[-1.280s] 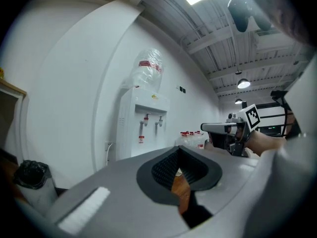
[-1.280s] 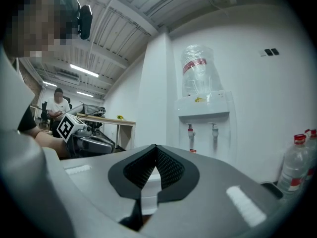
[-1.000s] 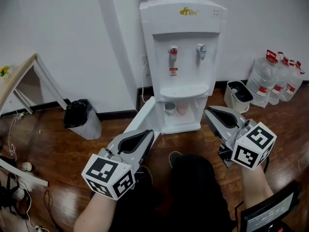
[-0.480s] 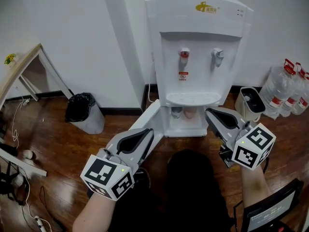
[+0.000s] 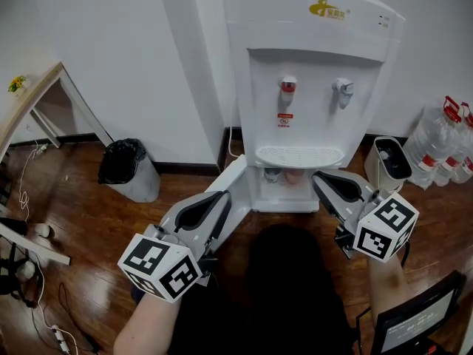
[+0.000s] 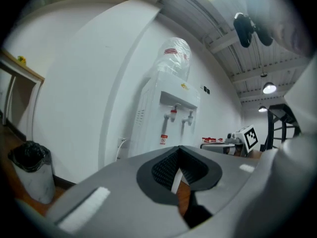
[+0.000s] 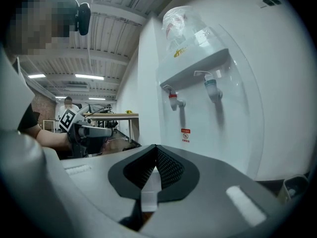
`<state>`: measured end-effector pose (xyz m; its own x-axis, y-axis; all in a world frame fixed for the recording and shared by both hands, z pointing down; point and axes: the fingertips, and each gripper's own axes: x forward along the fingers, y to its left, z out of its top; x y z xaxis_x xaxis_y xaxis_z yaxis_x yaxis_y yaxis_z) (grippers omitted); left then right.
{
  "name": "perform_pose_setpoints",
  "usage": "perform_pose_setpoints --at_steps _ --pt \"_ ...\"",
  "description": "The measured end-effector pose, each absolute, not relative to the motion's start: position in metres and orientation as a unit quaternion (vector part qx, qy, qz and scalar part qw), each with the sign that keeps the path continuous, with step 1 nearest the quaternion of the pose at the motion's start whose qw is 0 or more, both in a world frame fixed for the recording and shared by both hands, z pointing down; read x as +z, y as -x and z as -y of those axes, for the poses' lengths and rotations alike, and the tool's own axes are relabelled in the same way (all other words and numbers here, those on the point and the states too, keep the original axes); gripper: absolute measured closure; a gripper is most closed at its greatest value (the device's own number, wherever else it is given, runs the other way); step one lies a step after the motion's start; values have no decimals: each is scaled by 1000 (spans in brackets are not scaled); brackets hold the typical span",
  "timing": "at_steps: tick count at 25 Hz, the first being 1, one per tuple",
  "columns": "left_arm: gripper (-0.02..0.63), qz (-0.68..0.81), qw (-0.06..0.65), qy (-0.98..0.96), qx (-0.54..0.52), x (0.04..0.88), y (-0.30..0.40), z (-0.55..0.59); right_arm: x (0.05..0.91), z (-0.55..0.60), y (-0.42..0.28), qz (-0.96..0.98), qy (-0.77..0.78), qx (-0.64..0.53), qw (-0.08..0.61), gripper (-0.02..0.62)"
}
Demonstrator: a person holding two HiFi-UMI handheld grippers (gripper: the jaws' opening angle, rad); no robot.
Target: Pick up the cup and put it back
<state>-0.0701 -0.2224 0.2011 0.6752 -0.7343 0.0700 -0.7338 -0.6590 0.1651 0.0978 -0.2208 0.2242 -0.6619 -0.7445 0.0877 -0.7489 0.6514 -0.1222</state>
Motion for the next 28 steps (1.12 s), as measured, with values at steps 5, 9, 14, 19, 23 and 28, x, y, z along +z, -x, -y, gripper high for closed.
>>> perform_pose_setpoints --at_steps 5,9,14,19,23,28 --pt "394 412 73 -908 0 200 70 227 234 227 -100 909 -409 78 19 594" --pt "394 416 67 -907 22 208 68 231 235 233 -99 909 -409 81 13 594" --pt "394 415 69 -907 21 211 65 230 235 235 -94 912 -402 80 15 594" --pt "394 426 73 -901 35 216 70 230 228 236 -97 911 -404 75 17 594" --pt "394 427 70 -900 54 221 72 236 229 238 -100 910 -408 75 9 594" --pt "394 412 80 -904 81 239 64 240 254 241 -104 906 -415 82 10 594"
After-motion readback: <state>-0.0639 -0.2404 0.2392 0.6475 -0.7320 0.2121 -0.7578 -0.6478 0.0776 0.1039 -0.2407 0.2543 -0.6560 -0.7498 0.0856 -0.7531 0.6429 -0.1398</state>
